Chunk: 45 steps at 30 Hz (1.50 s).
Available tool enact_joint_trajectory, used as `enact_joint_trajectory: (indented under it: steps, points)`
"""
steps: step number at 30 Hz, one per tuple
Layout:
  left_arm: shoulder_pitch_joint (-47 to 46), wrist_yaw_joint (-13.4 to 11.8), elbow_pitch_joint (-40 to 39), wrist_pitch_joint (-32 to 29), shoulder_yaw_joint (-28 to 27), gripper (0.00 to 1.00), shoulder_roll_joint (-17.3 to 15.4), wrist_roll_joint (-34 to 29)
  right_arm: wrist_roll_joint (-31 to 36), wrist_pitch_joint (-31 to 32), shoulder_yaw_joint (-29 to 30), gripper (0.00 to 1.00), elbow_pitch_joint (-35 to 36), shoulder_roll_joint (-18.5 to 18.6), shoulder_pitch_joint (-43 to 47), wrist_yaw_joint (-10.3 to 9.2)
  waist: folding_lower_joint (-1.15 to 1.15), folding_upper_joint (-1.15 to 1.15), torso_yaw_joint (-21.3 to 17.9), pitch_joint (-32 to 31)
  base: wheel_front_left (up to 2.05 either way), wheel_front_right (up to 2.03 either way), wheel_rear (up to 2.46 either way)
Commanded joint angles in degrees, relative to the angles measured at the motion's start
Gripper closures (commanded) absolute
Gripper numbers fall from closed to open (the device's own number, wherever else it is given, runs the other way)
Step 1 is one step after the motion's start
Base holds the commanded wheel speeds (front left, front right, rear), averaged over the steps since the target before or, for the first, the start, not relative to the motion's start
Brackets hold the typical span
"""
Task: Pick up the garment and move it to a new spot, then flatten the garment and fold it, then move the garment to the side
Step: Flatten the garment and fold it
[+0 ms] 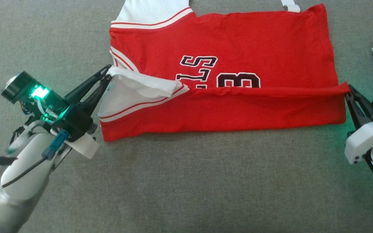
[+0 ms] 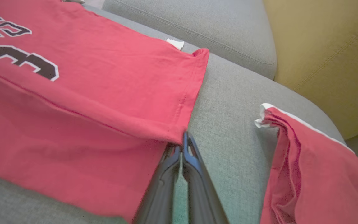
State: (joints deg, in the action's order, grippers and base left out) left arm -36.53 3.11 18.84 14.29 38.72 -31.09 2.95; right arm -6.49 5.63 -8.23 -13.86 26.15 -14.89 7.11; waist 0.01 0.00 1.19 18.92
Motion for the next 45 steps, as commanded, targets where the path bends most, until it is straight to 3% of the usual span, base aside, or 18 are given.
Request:
enact_joint_trajectory:
  steps: [1, 2, 3, 4, 5, 10, 19, 24, 31, 33, 34, 35, 39, 45]
  points:
    - [-2.9, -0.8, 0.2, 0.5, -2.3, 1.00, -1.7, -0.7, -0.3, -1.5, -0.6, 0.32, 0.5, 1.1, -1.5, 0.37, -0.01, 0.00, -0.1, 0.1, 0.00, 0.00, 0.00]
    - [-2.9, -1.2, 1.2, 0.5, -2.2, 1.00, -1.4, -0.7, 0.0, -2.4, -0.8, 0.00, -0.3, 0.9, -2.2, 0.37, -0.01, 0.00, -0.1, 0.1, 0.00, 0.00, 0.00]
    - [-2.9, -1.6, 2.0, 0.6, -2.3, 0.72, -1.0, -0.6, 0.3, -3.5, -0.8, 0.00, -0.8, 0.5, -2.8, 0.37, -0.01, 0.00, -0.2, 0.0, 0.00, 0.00, 0.00]
    - [-2.7, -2.1, 2.7, 0.6, -2.4, 0.11, -0.6, -0.4, 0.7, -4.7, -0.5, 0.00, -1.4, 0.1, -3.3, 0.37, -0.01, 0.00, -0.2, -0.1, 0.00, 0.00, 0.00]
    - [-2.5, -2.7, 3.2, 0.6, -2.5, 0.00, -0.2, -0.4, 1.3, -5.9, -0.3, 0.00, -1.9, -0.3, -3.6, 0.37, -0.01, 0.00, -0.1, -0.3, 0.00, 0.00, 0.00]
    - [2.2, -6.6, 2.3, 0.7, -5.5, 0.00, 2.2, 3.6, 4.6, -11.8, 1.6, 0.00, -3.9, -2.4, -3.2, 0.37, -0.01, 0.00, -0.2, -2.1, 0.00, 0.00, 0.00]
    - [16.3, -9.4, 3.8, 0.7, -12.6, 0.00, 10.5, 17.6, 6.4, -15.7, 3.6, 0.00, -6.0, -7.1, 0.2, 0.37, -0.01, 0.00, -1.0, -4.3, 0.00, 0.00, 0.00]
    - [19.9, -8.5, 8.0, -0.6, -14.7, 0.00, 14.4, 24.1, 6.8, -16.6, 4.1, 0.00, -7.2, -8.1, 0.7, 0.37, -0.01, 0.00, -1.4, -4.6, 0.00, 0.00, 0.00]
    - [19.1, -6.8, 12.6, -2.7, -13.9, 0.01, 15.3, 25.8, 6.8, -16.9, 4.2, 0.00, -8.2, -8.3, -0.2, 0.37, -0.01, 0.00, -1.6, -4.4, 0.00, 0.00, 0.00]
    - [18.4, -6.5, 13.6, -2.9, -13.5, 0.53, 15.5, 25.7, 6.9, -16.9, 4.1, 0.00, -8.5, -8.3, -0.3, 0.37, -0.01, 0.00, -1.5, -4.2, 0.00, 0.00, 0.00]
    - [18.1, -6.3, 14.1, -2.9, -13.2, 0.72, 15.6, 25.7, 6.8, -16.7, 4.1, 0.00, -8.7, -8.4, -0.4, 0.37, -0.01, 0.00, -1.4, -4.1, 0.00, 0.00, 0.00]
    - [17.7, -5.8, 14.5, -3.0, -12.9, 1.00, 15.8, 25.7, 6.7, -16.5, 4.1, 0.00, -9.1, -8.5, -0.5, 0.37, -0.01, 0.00, -1.3, -4.1, 0.00, 0.00, 0.00]
    - [16.7, -4.0, 15.7, -2.6, -11.8, 1.00, 16.3, 25.6, 3.2, -13.6, 4.5, 0.00, -12.0, -10.2, -0.4, 0.37, -0.01, 0.00, -0.6, -4.4, 0.00, 0.00, 0.00]
    - [16.0, -4.9, 14.2, -0.7, -11.5, 1.00, 15.0, 23.5, -1.8, -9.9, 5.0, 0.00, -15.8, -10.8, -0.4, 0.37, -0.01, 0.00, 0.6, -5.1, 0.00, 0.00, 0.00]
